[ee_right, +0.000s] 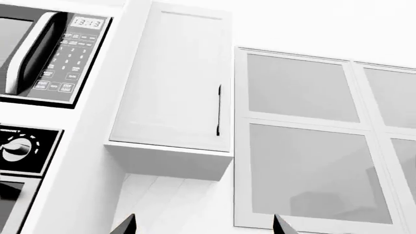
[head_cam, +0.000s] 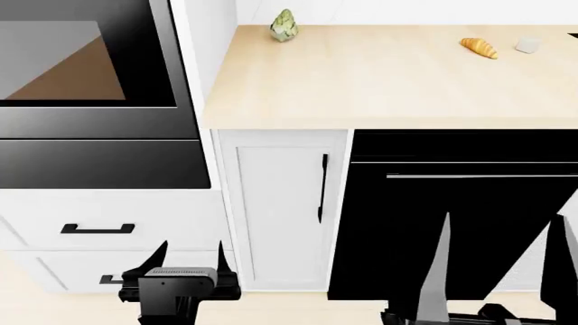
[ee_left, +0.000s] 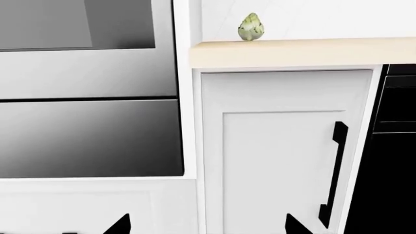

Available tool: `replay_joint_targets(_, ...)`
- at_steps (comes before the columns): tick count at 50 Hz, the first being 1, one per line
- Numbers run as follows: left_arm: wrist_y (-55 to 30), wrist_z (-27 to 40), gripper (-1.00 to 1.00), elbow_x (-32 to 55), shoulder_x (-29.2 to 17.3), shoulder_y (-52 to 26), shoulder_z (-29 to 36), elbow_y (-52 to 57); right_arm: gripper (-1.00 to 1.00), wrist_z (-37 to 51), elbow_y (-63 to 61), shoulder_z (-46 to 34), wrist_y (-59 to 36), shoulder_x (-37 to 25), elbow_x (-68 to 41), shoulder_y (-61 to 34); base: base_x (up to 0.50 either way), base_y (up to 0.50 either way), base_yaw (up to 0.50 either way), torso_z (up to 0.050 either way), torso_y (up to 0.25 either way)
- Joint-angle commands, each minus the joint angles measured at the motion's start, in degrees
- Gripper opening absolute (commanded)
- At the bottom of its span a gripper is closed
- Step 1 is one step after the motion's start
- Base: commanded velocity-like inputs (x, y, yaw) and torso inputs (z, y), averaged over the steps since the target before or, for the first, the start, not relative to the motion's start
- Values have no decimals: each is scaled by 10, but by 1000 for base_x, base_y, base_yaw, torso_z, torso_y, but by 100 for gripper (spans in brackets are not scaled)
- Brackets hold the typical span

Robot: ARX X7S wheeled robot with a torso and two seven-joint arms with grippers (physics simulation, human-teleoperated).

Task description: Open the oven door

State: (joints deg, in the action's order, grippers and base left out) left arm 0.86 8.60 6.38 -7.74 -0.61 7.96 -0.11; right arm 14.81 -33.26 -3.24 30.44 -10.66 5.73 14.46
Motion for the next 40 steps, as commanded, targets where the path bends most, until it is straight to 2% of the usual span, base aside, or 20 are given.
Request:
replay_joint_targets(1,1,5,100,4,-4,-2,6,-2,100,13,-8,0,46,-5,10,17,0,0,0,0,0)
replay_joint_targets(10,1,8,100,7,-8,-1,10,-2,100,14,-6,-4,21,-7,4,14,0,0,0,0,0)
replay_joint_targets(40,-2,17,100,17,-18,-2,22,0,100,25,-1,-15,20,-19,-2,7,0,0,0,-2,0)
